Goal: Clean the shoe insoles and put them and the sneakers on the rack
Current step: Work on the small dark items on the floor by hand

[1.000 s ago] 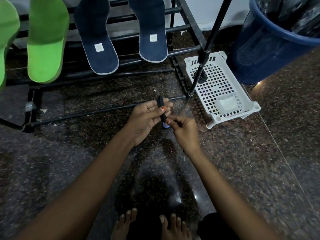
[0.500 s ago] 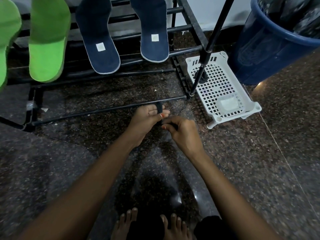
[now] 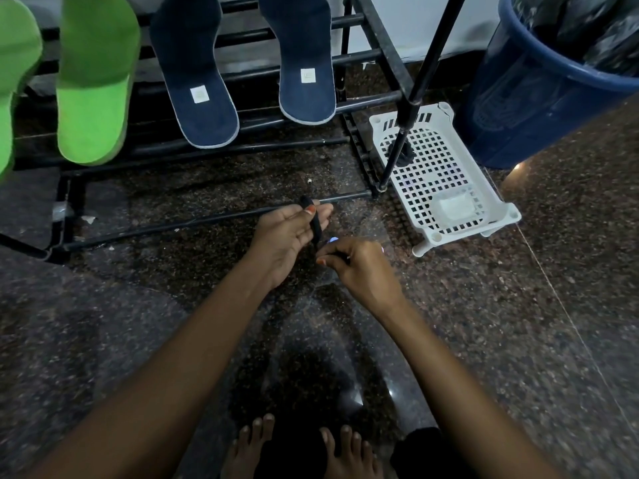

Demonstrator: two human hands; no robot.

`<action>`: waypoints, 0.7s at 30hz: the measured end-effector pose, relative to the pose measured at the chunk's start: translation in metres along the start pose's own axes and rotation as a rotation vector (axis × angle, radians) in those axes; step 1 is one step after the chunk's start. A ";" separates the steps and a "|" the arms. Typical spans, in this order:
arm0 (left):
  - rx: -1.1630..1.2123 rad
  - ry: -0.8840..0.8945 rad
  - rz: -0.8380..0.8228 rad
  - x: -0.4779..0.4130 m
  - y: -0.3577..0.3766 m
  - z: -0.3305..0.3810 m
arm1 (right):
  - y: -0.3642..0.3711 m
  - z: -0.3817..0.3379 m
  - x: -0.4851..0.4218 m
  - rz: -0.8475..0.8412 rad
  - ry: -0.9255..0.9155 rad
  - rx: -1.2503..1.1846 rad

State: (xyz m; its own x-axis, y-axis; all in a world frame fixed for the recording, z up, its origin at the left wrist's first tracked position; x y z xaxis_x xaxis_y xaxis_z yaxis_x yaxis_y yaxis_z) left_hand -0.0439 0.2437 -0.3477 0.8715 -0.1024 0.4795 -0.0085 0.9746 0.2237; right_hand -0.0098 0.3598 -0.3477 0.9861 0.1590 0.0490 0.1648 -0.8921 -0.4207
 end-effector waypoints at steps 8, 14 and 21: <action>-0.410 -0.008 -0.033 0.003 0.000 -0.009 | -0.016 -0.008 -0.008 0.124 -0.089 -0.054; -0.520 0.021 -0.169 0.009 0.007 -0.004 | -0.021 -0.008 -0.008 0.134 -0.042 -0.169; -0.494 0.013 -0.283 0.010 0.010 -0.008 | -0.028 -0.004 -0.010 0.224 0.005 -0.344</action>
State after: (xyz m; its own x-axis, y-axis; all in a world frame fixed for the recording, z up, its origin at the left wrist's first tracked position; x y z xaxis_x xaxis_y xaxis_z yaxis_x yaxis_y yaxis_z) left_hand -0.0313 0.2542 -0.3468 0.8126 -0.3737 0.4473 0.4539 0.8871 -0.0834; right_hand -0.0239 0.3813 -0.3330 0.9984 -0.0563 -0.0041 -0.0564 -0.9939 -0.0944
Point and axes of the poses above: each hand's wrist, its own x-axis away from the middle knuckle, its own y-axis out of the palm, z = x × y, the point moved 3 cm from there along -x, towards the middle knuckle, and after that the axes turned 14 degrees about -x, right-handed, at the moved point
